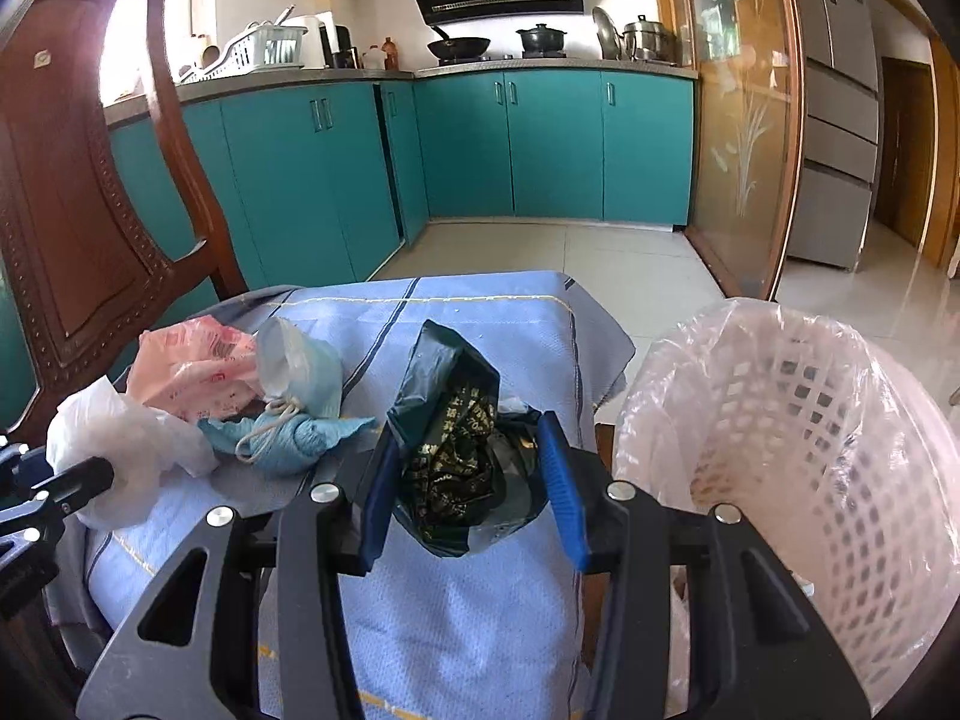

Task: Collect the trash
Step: 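Grasp the white plastic bag with red inside using the left gripper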

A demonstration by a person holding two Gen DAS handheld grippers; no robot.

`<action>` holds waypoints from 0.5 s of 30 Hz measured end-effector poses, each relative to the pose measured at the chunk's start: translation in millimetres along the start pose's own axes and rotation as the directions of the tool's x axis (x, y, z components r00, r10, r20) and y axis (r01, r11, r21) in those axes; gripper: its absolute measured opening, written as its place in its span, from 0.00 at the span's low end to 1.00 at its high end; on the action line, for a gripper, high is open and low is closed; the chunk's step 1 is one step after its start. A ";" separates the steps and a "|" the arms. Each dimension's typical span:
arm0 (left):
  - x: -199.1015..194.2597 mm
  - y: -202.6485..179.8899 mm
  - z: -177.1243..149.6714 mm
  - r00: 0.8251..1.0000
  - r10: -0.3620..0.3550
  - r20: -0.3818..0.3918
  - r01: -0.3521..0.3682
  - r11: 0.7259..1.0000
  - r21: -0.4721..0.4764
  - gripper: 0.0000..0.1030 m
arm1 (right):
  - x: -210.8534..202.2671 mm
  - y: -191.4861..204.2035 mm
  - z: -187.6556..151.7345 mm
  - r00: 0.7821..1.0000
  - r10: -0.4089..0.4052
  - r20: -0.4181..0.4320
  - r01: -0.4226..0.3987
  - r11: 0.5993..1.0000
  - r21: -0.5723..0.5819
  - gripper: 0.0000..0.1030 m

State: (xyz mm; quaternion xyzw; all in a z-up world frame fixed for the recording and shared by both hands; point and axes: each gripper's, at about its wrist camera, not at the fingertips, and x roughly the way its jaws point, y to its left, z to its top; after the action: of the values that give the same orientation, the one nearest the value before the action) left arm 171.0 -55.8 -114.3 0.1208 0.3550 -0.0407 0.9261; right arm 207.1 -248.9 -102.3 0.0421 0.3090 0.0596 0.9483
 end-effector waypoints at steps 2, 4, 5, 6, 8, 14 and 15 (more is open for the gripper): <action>4.5 -5.1 -6.8 0.996 -0.079 -0.049 0.080 0.996 0.025 0.43 | 0.3 1.1 -1.3 1.000 0.002 -0.007 -0.002 1.000 -0.004 0.44; -2.7 -5.8 -13.3 0.970 -0.240 -0.048 0.240 0.971 -0.007 0.57 | -0.3 1.4 -1.5 1.000 -0.002 -0.006 0.002 1.000 -0.010 0.44; -5.8 -5.2 -14.5 0.957 -0.288 -0.042 0.287 0.958 -0.020 0.63 | -0.9 0.7 -1.8 1.000 -0.003 -0.005 0.003 1.000 -0.010 0.44; -9.5 -2.4 -15.8 0.944 -0.329 -0.028 0.328 0.944 -0.037 0.65 | -1.0 0.0 -2.1 1.000 -0.004 -0.005 0.004 1.000 -0.009 0.44; -12.9 5.7 -16.7 0.932 -0.363 -0.006 0.362 0.930 -0.064 0.67 | -0.8 -3.2 -2.1 1.000 -0.007 -0.009 0.007 1.000 -0.001 0.44; 5.7 33.5 -11.1 0.934 -0.356 -0.023 0.338 0.906 -0.255 0.76 | -1.1 -4.9 -3.2 1.000 -0.003 -0.009 0.003 1.000 0.009 0.44; 11.3 33.5 -9.7 0.932 -0.361 -0.025 0.342 0.901 -0.269 0.76 | -1.3 -5.2 -3.1 1.000 -0.003 -0.008 0.003 1.000 0.007 0.44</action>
State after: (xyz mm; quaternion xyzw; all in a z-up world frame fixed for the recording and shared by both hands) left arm 178.6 -20.7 -122.2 -0.0664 0.4073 -0.1556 0.8975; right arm 204.8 -254.1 -104.6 0.0444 0.3131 0.0572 0.9469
